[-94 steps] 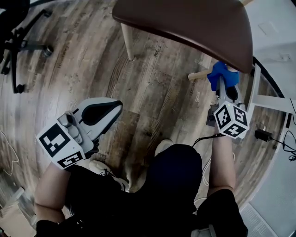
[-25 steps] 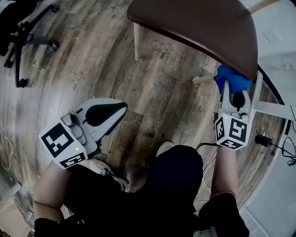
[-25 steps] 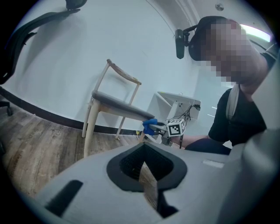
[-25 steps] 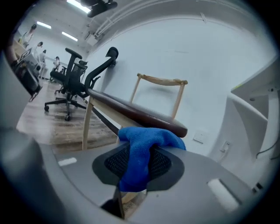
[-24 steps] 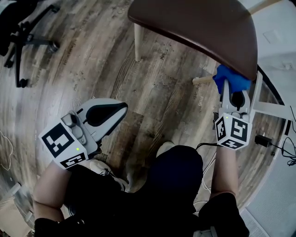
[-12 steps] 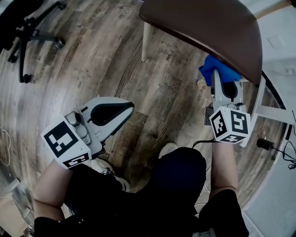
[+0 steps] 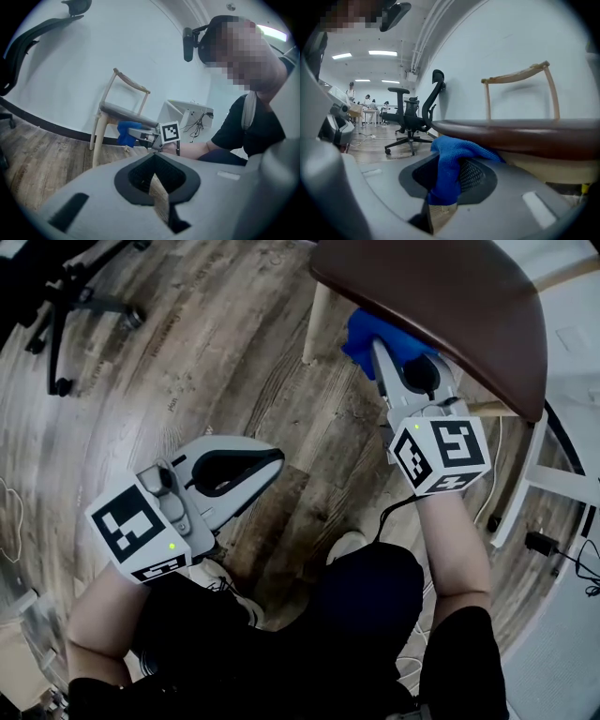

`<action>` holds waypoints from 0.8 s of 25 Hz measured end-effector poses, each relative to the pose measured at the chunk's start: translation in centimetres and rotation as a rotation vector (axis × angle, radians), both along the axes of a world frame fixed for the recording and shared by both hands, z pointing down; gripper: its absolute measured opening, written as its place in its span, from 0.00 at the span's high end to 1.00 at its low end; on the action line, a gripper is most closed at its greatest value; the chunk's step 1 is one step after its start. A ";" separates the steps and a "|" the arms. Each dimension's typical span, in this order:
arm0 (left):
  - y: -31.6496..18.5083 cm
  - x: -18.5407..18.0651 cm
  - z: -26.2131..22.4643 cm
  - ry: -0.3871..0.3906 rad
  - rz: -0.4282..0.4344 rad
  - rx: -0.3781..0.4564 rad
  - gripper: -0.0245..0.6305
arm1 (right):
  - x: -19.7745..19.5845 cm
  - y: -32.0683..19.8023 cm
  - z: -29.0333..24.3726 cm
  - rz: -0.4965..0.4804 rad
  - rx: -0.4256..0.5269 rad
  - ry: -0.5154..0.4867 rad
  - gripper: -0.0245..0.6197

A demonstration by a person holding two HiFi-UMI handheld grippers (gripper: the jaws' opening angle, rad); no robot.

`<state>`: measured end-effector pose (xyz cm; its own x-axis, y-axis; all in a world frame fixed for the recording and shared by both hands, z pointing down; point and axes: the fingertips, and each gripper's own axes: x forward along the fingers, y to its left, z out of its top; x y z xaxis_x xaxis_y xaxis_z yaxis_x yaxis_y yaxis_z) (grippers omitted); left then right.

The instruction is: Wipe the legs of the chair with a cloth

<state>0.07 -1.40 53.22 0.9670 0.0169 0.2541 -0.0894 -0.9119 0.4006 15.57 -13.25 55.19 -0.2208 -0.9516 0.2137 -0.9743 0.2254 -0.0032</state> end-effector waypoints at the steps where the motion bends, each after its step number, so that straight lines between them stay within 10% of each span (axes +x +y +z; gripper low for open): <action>1: -0.1 -0.1 0.0 0.001 -0.001 0.000 0.95 | -0.8 -0.6 0.1 -0.021 0.001 0.005 0.80; 20: -1.1 -0.7 0.4 0.005 -0.023 -0.024 0.95 | -4.6 -6.3 5.2 -0.101 -0.096 -0.096 0.80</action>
<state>-0.63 -2.45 53.61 0.9685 0.0010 0.2492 -0.1080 -0.8996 0.4231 10.95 -19.50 60.34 -0.3377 -0.9000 0.2757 -0.9410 0.3160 -0.1211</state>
